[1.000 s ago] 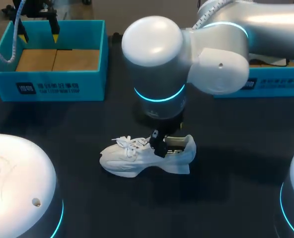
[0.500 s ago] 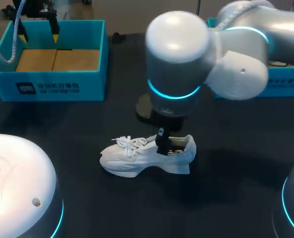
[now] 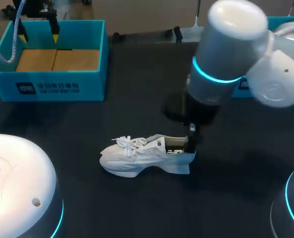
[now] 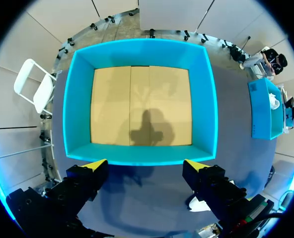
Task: Take the shoe out of the shoebox, open the shoe tongue, remove and reinsert the insole, then place the shoe into the shoebox
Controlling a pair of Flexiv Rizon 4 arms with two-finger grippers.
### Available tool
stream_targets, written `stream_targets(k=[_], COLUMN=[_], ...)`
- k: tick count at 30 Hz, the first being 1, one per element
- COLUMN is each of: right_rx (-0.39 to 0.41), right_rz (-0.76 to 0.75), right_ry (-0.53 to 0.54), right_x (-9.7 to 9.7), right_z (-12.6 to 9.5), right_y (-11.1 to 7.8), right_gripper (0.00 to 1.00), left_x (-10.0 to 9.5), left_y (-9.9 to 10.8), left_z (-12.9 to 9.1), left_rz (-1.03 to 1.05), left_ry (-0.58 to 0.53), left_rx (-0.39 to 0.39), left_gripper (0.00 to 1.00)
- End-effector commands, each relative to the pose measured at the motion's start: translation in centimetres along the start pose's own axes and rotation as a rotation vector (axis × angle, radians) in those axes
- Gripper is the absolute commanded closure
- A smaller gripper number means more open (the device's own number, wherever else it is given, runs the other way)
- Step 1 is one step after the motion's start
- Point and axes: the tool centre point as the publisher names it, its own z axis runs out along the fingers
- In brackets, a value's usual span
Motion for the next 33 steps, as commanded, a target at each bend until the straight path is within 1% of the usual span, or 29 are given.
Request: stream_targets(k=[1,2,5,7,10,13,15,18,20,21,22,28,33], right_rx=[-0.313,-0.34,-0.39,-0.468,-0.548,-0.601,-0.647,-0.733,-0.818,-0.833,-0.865,-0.918,-0.93], right_rz=[-0.004,-0.006,-0.025,-0.049,-0.084,-0.092,-0.101,-0.105,-0.113,-0.122,-0.127,-0.127,-0.075], right_ry=[-0.005,0.002,-0.002,0.016,0.05,0.055,0.07,0.053,0.043,0.029,0.039,0.065,0.049], right_x=[-0.2,-0.5,-0.9,-1.0,-1.3,-1.7,-1.9,-2.3,-2.5,-2.5,-2.5,-2.6,-3.0], right_z=[0.0,0.1,0.3,0.6,1.5,2.4,2.9,3.2,3.2,3.3,3.4,4.6,5.3], right_y=[-2.8,-3.3,-3.8,-4.3,-5.0,-5.7,-6.0,-6.2,-6.3,-6.4,-6.5,-7.1,-7.9], right_gripper=[0.0,0.0,0.0,0.0,0.0,0.0,0.0,0.0,0.0,0.0,0.0,0.0,0.0], left_x=[0.0,0.0,0.0,0.0,0.0,0.0,0.0,0.0,0.0,0.0,0.0,0.0,0.0], left_y=[0.0,0.0,0.0,0.0,0.0,0.0,0.0,0.0,0.0,0.0,0.0,0.0,0.0], left_z=[0.0,0.0,0.0,0.0,0.0,0.0,0.0,0.0,0.0,0.0,0.0,0.0,0.0], left_rz=[0.0,0.0,0.0,0.0,0.0,0.0,0.0,0.0,0.0,0.0,0.0,0.0,0.0], left_ry=[0.0,0.0,0.0,0.0,0.0,0.0,0.0,0.0,0.0,0.0,0.0,0.0,0.0], left_rx=[0.0,0.0,0.0,0.0,0.0,0.0,0.0,0.0,0.0,0.0,0.0,0.0,0.0], left_gripper=[0.0,0.0,0.0,0.0,0.0,0.0,0.0,0.0,0.0,0.0,0.0,0.0,0.0])
